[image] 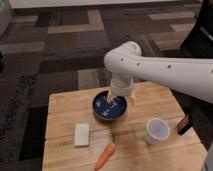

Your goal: Place the eraser in the ceramic cup

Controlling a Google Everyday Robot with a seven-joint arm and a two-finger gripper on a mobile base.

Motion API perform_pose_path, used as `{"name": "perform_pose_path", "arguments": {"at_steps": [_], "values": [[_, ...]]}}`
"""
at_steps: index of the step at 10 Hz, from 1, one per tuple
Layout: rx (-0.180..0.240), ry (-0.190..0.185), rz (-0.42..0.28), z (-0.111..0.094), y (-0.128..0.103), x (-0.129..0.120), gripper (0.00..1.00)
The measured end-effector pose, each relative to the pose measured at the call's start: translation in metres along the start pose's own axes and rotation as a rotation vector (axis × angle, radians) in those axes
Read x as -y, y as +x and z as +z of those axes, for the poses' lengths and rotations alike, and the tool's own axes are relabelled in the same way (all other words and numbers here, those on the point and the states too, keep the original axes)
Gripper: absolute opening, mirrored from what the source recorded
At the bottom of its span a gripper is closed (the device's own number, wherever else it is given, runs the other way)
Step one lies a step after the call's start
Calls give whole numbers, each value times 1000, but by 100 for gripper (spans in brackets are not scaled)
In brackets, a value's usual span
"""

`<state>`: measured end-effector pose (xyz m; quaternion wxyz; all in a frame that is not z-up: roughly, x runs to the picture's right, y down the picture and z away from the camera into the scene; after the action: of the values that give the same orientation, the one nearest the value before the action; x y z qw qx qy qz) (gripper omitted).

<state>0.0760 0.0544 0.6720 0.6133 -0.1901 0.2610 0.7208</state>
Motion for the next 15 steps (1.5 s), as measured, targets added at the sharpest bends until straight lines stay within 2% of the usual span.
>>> {"name": "perform_pose_path", "arguments": {"at_steps": [4,5,6,7,8,10,11,12,13,15], "values": [[1,2,1,0,-1,1,65],[-1,2,20,2,-3,8,65],[2,7,70,4,-9,31,65],[8,-12,95,5,-16,44,65],[21,-28,133,5,-27,81,65],[23,-22,147,4,-33,121,65],[-2,28,137,2,-26,166,65],[-46,103,126,0,-13,207,65],[-67,151,136,-2,-7,225,65],[-73,164,139,-3,-6,229,65]]}}
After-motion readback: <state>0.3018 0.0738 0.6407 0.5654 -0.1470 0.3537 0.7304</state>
